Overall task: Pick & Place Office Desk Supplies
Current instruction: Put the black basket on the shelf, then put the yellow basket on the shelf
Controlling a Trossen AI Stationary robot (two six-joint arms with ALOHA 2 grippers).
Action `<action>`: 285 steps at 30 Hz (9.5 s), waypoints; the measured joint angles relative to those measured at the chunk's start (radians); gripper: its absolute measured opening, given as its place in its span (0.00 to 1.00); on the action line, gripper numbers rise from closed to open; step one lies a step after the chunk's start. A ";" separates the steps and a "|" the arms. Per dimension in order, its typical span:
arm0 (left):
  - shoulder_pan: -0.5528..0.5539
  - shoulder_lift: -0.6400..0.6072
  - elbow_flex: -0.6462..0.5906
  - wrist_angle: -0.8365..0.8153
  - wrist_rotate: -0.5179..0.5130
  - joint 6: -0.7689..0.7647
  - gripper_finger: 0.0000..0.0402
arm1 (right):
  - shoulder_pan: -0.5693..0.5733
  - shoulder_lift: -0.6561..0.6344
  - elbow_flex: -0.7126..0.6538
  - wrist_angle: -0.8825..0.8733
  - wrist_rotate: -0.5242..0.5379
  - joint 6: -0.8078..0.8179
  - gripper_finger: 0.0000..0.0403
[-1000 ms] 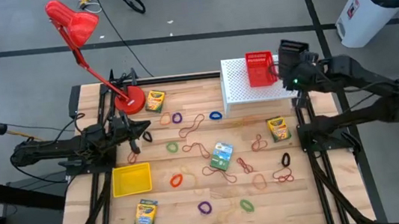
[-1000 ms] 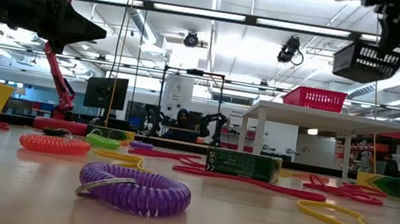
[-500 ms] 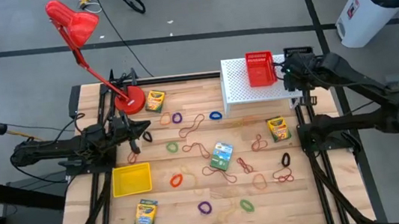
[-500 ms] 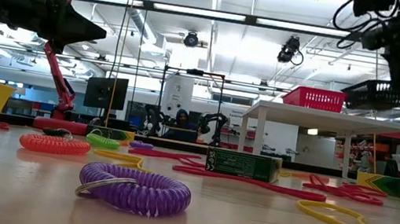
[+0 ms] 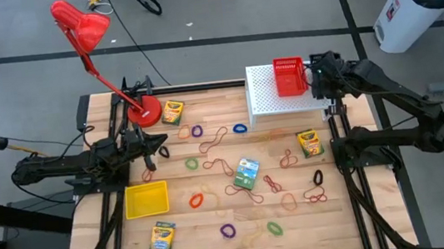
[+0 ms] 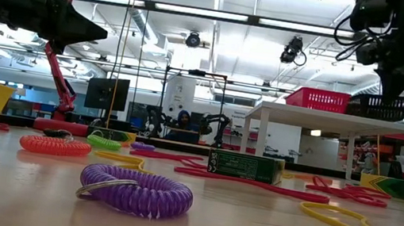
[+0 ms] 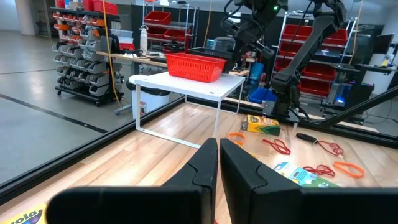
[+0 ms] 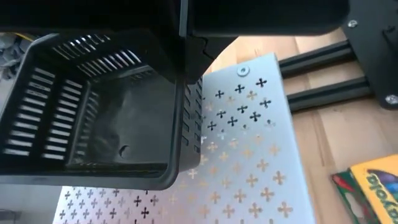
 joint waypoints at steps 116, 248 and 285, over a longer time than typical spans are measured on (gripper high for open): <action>0.000 0.000 0.000 0.000 0.000 0.000 0.06 | 0.007 -0.098 0.002 0.081 -0.161 0.283 0.18; 0.000 0.002 0.000 0.003 0.001 -0.007 0.06 | 0.739 -0.228 -0.659 1.573 -0.300 0.890 0.00; -0.274 0.921 0.673 -1.149 0.431 -0.708 0.49 | 0.964 -0.227 -0.917 1.870 -0.189 0.818 0.02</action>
